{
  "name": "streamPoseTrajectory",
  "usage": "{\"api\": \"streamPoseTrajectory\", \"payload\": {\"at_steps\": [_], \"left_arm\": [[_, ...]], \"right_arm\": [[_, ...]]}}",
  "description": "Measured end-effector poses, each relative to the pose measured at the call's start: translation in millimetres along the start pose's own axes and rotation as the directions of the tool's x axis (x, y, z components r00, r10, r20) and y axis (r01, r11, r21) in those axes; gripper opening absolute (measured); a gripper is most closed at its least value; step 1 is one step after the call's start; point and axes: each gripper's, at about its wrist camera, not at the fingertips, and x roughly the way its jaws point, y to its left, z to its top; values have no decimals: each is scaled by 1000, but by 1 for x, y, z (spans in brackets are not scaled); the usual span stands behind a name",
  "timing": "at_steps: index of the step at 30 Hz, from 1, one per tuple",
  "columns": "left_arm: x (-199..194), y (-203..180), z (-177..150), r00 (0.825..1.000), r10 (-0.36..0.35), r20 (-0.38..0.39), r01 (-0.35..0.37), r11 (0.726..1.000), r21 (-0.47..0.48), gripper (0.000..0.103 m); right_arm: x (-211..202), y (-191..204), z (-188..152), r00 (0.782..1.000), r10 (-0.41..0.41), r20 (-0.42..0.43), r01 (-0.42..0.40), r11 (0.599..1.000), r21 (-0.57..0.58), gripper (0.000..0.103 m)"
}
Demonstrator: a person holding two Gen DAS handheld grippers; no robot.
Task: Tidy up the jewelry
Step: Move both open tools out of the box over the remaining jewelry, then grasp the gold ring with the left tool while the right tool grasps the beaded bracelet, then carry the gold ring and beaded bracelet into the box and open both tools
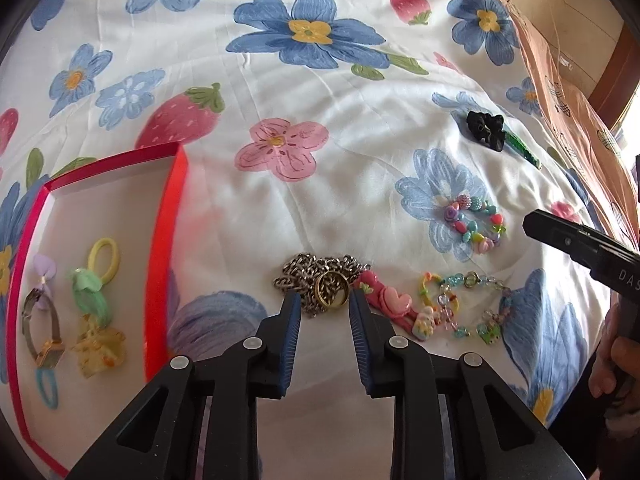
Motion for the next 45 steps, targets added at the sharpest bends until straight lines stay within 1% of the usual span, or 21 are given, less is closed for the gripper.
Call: {"api": "streamPoseTrajectory", "payload": {"at_steps": [1, 4, 6, 11, 12, 13, 14, 15, 23, 26, 34, 45], "left_arm": [[4, 0, 1, 1000, 0, -6, 0, 1000, 1, 25], [19, -1, 5, 1000, 5, -22, -5, 1000, 0, 19], [24, -2, 6, 1000, 4, -21, -4, 1000, 0, 12], [26, -1, 5, 1000, 2, -9, -2, 1000, 1, 7], [25, 0, 4, 1000, 1, -7, -1, 1000, 2, 6], [24, 0, 4, 1000, -1, -3, 1, 1000, 3, 6], [24, 0, 3, 1000, 0, 0, 0, 1000, 5, 6], [21, 0, 2, 1000, 1, 4, -1, 1000, 7, 6], [-3, 0, -6, 999, -12, 47, 11, 1000, 19, 6], [-14, 5, -9, 998, -23, 59, 23, 1000, 9, 6], [-46, 25, -23, 995, -27, 94, 32, 998, -54, 6], [-91, 60, -50, 989, 7, 146, 15, 989, -145, 6]], "right_arm": [[3, -2, 2, 1000, -6, -2, 6, 1000, 4, 40], [13, -7, 7, 1000, -24, -13, 24, 1000, 8, 40], [21, -10, 9, 999, -36, -21, 36, 999, 7, 40], [44, -13, 7, 997, -52, -65, 52, 999, 8, 39], [46, -12, 6, 996, -55, -64, 56, 998, 5, 34], [47, -11, 5, 996, -68, -61, 68, 998, -7, 22], [48, -9, 4, 995, -78, -61, 77, 997, -19, 13], [48, -8, 4, 995, -76, -62, 75, 997, -21, 10], [39, -3, 3, 997, -59, -39, 57, 998, -36, 9], [32, 3, 6, 999, -45, -22, 44, 998, -44, 9], [11, 25, 13, 1000, 1, 22, 0, 998, -60, 9], [-9, 73, 24, 995, 79, 66, -70, 989, -133, 9]]}}
